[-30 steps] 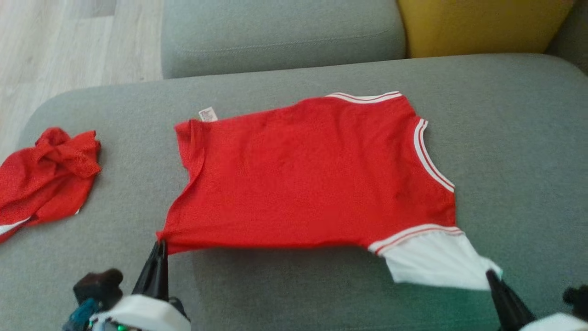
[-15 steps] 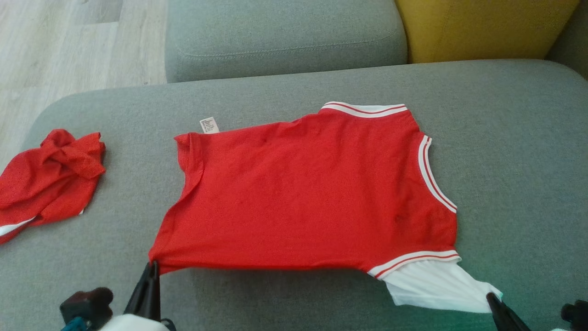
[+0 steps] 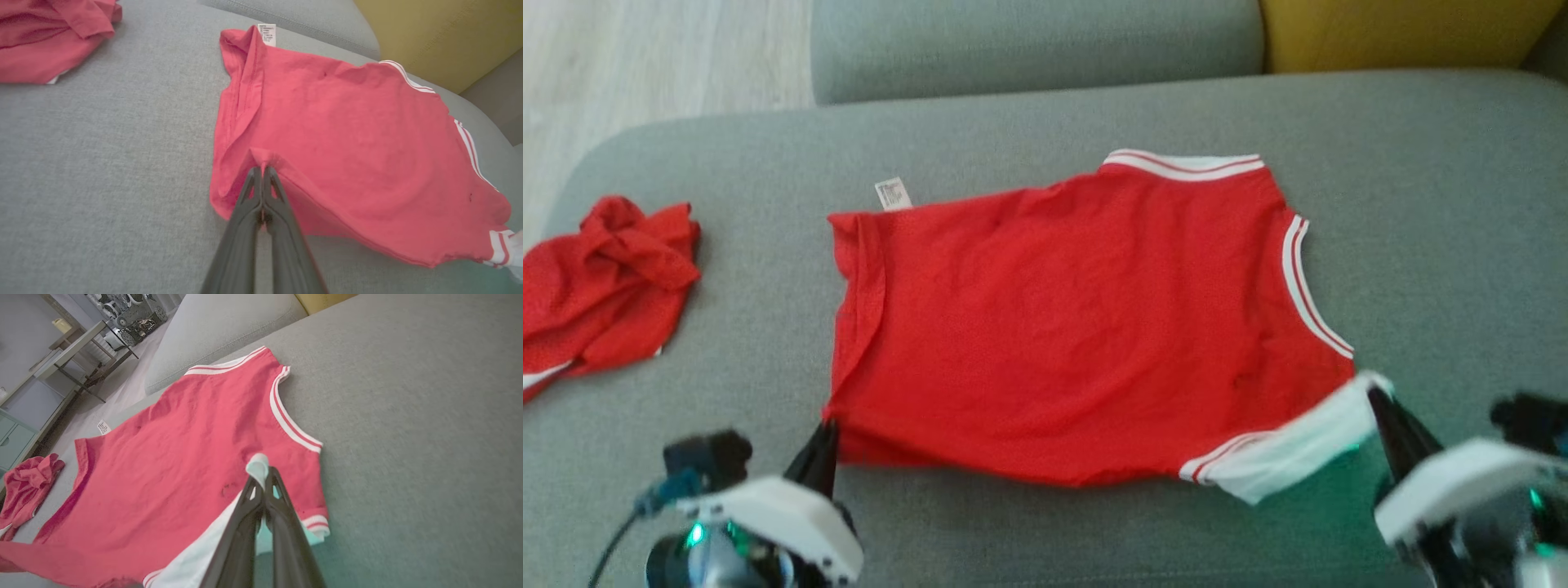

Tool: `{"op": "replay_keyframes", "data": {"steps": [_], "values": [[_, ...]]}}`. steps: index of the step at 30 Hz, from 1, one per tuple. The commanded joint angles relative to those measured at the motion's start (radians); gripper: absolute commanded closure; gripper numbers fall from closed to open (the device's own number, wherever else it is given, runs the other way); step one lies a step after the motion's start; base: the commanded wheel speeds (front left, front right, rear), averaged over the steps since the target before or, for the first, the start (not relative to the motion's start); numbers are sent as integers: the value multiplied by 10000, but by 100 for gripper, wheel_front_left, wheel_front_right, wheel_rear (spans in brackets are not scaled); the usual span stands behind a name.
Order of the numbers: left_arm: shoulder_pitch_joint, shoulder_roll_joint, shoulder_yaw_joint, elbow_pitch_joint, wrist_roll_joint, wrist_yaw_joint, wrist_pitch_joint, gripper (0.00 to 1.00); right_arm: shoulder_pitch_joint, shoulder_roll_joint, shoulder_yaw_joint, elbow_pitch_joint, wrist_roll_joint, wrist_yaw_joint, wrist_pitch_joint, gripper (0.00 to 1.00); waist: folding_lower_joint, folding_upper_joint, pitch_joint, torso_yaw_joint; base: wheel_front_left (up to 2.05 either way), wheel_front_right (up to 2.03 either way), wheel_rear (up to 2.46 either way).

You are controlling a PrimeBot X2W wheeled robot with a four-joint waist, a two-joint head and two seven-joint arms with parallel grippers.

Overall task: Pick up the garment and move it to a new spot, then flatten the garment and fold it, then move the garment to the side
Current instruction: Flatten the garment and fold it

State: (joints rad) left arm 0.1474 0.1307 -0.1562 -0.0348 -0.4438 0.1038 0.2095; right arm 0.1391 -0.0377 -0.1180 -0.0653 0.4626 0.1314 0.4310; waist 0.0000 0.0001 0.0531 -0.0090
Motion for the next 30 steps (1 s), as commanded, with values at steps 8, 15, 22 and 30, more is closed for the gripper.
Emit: {"op": "replay_keyframes", "data": {"steps": [8, 15, 22, 30], "values": [[-1764, 95, 578, 634, -762, -275, 469, 100, -2936, -126, 415, 1729, -88, -7, -732, 100, 0, -1, 575, 112, 0, 0, 0], [-2437, 7, 774, 1379, -1114, -437, 208, 100, -4424, -126, 518, 3718, -55, -7, -1768, 100, 0, -1, 772, 272, 0, 0, 0], [-2782, -135, 743, 2421, -1316, -703, -227, 100, -5089, -126, 912, 5283, 122, -7, -2724, 100, 0, -1, 908, 337, 0, 0, 0], [-2816, -223, 635, 2923, -970, -840, -1537, 0, -4982, -362, 1872, 5190, -76, -7, -4621, 0, 0, -1, 889, 334, 0, 0, 0]]}}
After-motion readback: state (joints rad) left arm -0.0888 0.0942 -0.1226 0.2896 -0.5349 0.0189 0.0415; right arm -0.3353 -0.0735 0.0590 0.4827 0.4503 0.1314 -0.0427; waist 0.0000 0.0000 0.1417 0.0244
